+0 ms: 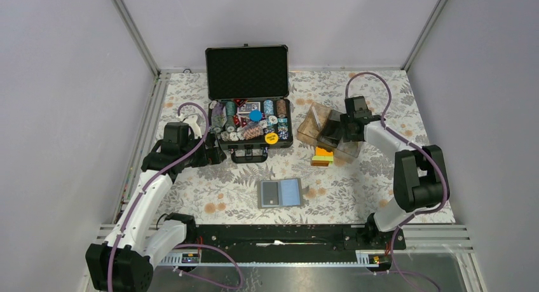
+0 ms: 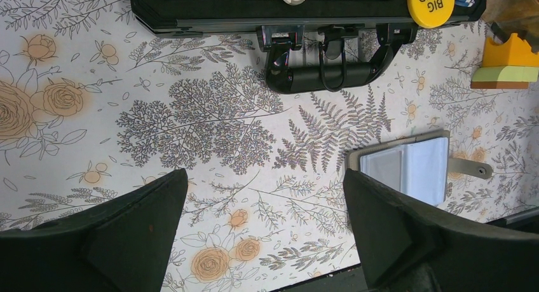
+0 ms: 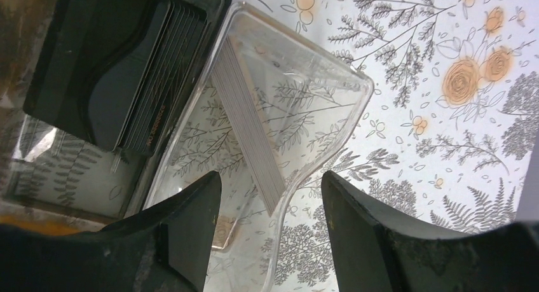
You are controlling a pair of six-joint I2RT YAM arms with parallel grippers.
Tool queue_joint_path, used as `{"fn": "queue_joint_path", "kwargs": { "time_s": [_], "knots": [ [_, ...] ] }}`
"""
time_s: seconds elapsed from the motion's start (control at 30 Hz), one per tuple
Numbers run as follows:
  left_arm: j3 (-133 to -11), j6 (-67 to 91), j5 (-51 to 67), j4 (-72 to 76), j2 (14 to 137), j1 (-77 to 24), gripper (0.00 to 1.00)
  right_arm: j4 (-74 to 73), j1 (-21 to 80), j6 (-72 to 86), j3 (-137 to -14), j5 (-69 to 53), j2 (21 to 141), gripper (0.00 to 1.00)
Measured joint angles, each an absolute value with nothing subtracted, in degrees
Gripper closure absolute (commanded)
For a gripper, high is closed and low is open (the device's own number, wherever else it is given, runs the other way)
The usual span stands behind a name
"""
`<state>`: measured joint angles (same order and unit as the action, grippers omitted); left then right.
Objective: Put the credit cards into the card holder
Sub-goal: Pick up the credit card from the storage box.
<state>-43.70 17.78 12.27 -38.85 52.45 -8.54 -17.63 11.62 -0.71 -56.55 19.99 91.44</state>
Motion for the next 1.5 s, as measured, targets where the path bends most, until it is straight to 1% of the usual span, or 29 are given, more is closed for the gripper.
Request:
{"fn": "queue_joint_path", "kwargs": {
  "time_s": [0.2,0.43,0.63,1.0,1.2,1.27,1.4,1.5],
  "knots": [
    [-43.7,17.8,12.3,-38.9,52.4,-8.5,0.01,-15.8,11.6,-3.3,-57.3,22.4,93.5,0.37],
    [-43.7,17.8,12.6,-38.9,52.4,-8.5,0.01,-15.5,11.9,-5.4,-58.4,24.8,95.9,0.36],
    [-43.7,17.8,12.7,-38.9,52.4,-8.5,0.01,-15.5,13.1,-6.7,-59.6,28.1,97.9,0.41],
    [-43.7,17.8,13.1,-38.9,52.4,-8.5,0.01,-13.7,15.1,-7.5,-59.9,32.2,98.3,0.57],
    [-43.7,17.8,13.2,-38.9,52.4,-8.5,0.01,-12.7,15.1,-7.7,-59.9,33.1,97.2,0.63],
    [-43.7,17.8,13.3,-38.9,52.4,-8.5,0.01,-12.8,15.1,-7.7,-59.9,33.5,97.2,0.63],
    [-43.7,17.8,13.4,-38.9,52.4,-8.5,0.01,-12.8,15.2,-7.7,-59.9,33.4,97.2,0.56],
    [-43.7,17.8,13.5,-38.8,52.4,-8.5,0.01,-12.8,15.4,-7.8,-59.9,33.3,97.2,0.53]
  ]
}}
